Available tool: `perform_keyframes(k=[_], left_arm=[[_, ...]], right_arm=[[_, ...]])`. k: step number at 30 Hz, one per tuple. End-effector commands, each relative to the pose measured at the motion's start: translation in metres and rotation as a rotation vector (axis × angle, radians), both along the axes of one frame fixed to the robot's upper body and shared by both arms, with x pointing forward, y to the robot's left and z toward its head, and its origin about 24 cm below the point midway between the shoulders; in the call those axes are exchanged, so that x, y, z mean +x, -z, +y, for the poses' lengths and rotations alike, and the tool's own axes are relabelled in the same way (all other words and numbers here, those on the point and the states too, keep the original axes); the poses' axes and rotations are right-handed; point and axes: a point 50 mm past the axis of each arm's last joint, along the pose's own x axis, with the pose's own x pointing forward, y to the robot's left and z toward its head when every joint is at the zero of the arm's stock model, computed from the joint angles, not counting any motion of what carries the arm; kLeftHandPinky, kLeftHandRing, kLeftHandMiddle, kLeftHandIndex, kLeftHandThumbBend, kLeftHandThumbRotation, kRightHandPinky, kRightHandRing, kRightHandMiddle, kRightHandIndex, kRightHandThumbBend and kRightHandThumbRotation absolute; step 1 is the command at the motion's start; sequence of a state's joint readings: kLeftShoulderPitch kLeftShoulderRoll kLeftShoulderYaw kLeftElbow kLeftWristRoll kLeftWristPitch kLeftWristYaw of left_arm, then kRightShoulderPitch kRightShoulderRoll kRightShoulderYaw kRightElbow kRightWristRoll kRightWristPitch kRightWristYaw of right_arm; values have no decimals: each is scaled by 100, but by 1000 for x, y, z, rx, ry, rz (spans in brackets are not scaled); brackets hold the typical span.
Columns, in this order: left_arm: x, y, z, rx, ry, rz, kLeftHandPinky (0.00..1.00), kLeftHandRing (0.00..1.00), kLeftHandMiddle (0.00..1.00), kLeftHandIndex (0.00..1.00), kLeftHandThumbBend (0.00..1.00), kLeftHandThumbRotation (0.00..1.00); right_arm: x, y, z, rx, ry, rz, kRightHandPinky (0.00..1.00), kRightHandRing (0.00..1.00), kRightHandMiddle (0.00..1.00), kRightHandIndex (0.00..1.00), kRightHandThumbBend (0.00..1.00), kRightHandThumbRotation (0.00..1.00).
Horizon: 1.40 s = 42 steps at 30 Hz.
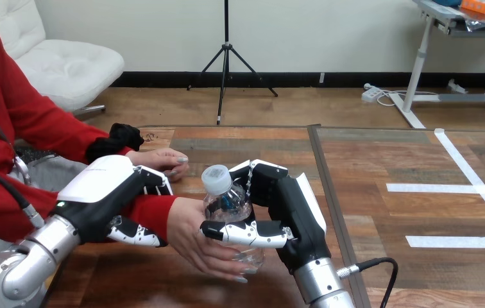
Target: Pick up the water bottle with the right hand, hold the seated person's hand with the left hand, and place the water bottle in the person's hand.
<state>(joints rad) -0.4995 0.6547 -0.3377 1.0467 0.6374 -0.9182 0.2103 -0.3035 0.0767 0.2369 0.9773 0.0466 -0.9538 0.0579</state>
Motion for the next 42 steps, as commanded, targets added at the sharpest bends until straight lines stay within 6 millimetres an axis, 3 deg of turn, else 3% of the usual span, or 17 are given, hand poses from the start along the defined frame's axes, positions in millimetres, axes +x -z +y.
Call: perform_keyframes(k=[1,42], left_arm=[[38,-81,-62,-150,200,-347,31,37,44,46,67,0],[37,-91,-69,-161,256,-341,30,34,41,43,75,0]], right_arm=[[-3,-76,95,415,-105,-209,30,37,42,41,87,0],[-10,-89,108,390,-224,-305,32,38,42,39,92,0]])
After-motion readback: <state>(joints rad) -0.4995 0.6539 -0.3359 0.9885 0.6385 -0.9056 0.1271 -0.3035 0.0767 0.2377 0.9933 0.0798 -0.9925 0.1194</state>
